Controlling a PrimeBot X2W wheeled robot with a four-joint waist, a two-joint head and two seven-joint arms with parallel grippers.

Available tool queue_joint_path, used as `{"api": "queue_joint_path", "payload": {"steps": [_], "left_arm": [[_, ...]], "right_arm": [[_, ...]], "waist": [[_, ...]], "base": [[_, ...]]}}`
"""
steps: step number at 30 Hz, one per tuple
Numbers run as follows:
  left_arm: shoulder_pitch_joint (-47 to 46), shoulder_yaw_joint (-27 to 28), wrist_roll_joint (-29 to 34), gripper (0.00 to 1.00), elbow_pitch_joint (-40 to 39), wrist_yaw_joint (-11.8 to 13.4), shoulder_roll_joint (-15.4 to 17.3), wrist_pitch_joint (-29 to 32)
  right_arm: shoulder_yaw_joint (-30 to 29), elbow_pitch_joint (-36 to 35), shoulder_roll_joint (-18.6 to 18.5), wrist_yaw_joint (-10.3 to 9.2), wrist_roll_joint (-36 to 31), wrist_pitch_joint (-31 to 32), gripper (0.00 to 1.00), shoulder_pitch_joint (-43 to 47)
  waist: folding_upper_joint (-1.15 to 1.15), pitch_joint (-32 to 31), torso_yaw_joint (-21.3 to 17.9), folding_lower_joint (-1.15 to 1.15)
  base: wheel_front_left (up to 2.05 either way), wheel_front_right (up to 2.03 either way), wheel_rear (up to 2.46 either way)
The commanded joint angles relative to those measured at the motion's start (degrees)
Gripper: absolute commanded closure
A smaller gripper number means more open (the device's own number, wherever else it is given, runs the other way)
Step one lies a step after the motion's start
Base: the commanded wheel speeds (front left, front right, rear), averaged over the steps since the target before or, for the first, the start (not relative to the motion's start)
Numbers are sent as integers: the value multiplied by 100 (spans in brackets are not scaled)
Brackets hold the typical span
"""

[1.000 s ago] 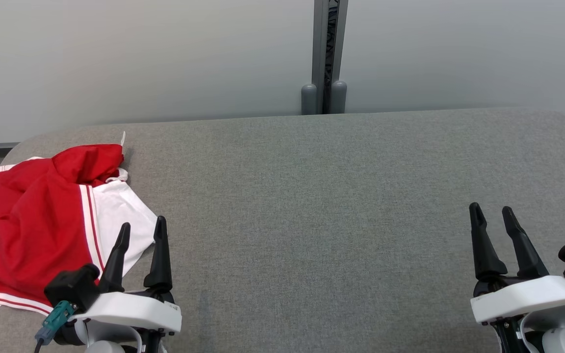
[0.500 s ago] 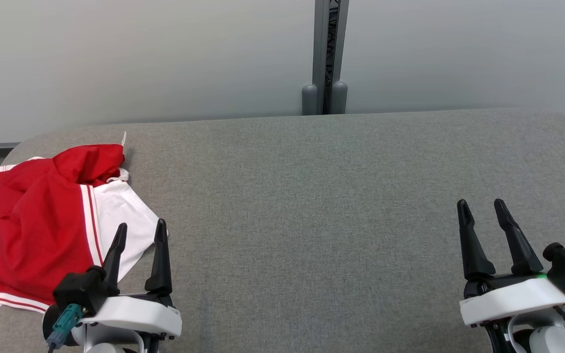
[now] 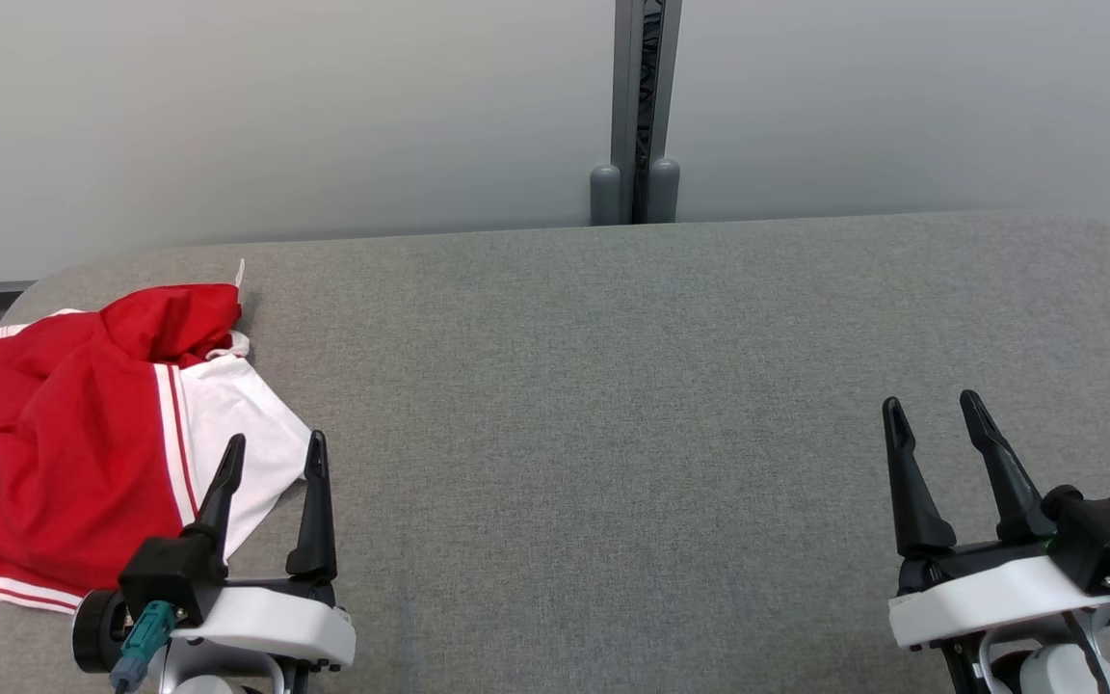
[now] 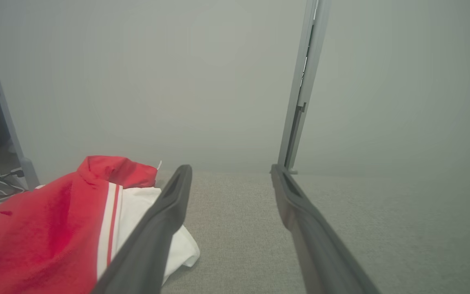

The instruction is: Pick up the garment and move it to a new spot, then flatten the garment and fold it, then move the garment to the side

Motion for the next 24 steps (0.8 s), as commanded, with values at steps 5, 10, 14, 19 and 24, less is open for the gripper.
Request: {"api": "queue_joint_path", "payload": {"steps": [5, 10, 14, 19, 24], "left_arm": [[64, 8, 269, 0, -54, 31, 27, -61], [81, -5, 434, 0, -35, 15, 29, -85], [80, 11, 541, 0, -35, 21, 29, -106], [66, 19, 501, 0, -13, 18, 29, -106], [34, 17, 470, 0, 4, 21, 29, -106]], "right_arm": [[-1, -14, -3, 29, -318, -142, 0, -68], [24, -8, 19, 29, -520, -218, 0, -48], [50, -14, 35, 29, -641, -260, 0, -48], [23, 10, 59, 29, -608, -258, 0, -54], [6, 30, 67, 29, -593, -258, 0, -70]], "waist": [[0, 6, 6, 0], [0, 1, 12, 0], [0, -5, 13, 0], [0, -2, 8, 0], [0, 0, 8, 0]], "base": [[0, 0, 0], [0, 0, 0], [0, 0, 0], [0, 0, 0], [0, 0, 0]]}}
